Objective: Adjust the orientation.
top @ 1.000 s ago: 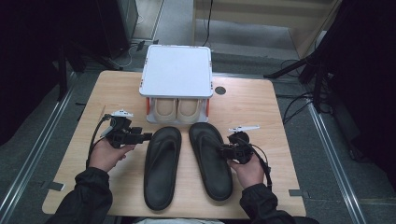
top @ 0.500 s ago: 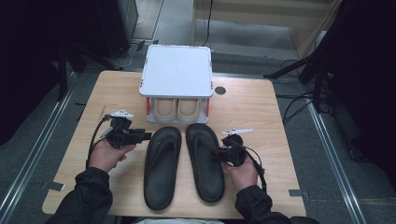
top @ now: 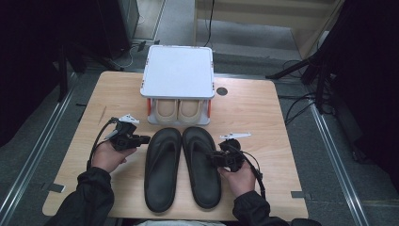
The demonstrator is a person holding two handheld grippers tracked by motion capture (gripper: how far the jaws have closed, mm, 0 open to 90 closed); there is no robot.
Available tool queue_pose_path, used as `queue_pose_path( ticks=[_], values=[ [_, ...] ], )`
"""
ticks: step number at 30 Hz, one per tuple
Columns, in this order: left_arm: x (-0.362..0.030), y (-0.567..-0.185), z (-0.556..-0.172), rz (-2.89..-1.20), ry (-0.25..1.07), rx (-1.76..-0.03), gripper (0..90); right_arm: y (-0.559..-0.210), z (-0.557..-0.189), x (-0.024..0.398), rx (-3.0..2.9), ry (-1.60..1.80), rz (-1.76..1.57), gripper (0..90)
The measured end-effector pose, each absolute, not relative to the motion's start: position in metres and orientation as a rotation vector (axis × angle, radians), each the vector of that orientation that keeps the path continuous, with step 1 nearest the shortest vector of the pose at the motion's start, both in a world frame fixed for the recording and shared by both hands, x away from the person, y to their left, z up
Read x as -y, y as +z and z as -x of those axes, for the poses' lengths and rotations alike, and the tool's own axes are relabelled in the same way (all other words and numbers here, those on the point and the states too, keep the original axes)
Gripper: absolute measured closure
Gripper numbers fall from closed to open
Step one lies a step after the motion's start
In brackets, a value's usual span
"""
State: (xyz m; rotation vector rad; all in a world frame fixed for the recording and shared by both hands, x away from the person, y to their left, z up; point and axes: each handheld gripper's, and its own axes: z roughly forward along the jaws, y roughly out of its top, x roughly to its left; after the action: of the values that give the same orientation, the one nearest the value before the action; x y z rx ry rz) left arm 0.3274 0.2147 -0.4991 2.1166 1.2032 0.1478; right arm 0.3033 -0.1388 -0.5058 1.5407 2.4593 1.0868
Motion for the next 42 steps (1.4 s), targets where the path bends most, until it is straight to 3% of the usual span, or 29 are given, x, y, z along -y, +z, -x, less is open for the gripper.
queue_pose_path(
  ticks=[9, 12, 15, 20, 42],
  values=[
    [-0.215, -0.508, -0.33, -2.169, 0.098, -1.23, 89.8, -0.503, -0.302, 0.139, -2.488, 1.127, -1.48, 52.4],
    [-0.217, -0.508, -0.329, -2.149, 0.096, -1.235, 89.8, -0.494, -0.3, 0.147, -2.461, 1.197, -1.44, 51.5],
    [-0.218, -0.508, -0.328, -2.146, 0.089, -1.23, 89.8, -0.485, -0.3, 0.156, -2.435, 1.227, -1.407, 60.1],
    [-0.217, -0.509, -0.327, -2.166, 0.087, -1.229, 89.8, -0.484, -0.302, 0.166, -2.449, 1.199, -1.378, 89.8],
    [-0.205, -0.51, -0.314, -2.192, 0.02, -1.187, 89.8, -0.501, -0.314, 0.152, -2.541, 1.116, -1.4, 88.3]
  ],
)
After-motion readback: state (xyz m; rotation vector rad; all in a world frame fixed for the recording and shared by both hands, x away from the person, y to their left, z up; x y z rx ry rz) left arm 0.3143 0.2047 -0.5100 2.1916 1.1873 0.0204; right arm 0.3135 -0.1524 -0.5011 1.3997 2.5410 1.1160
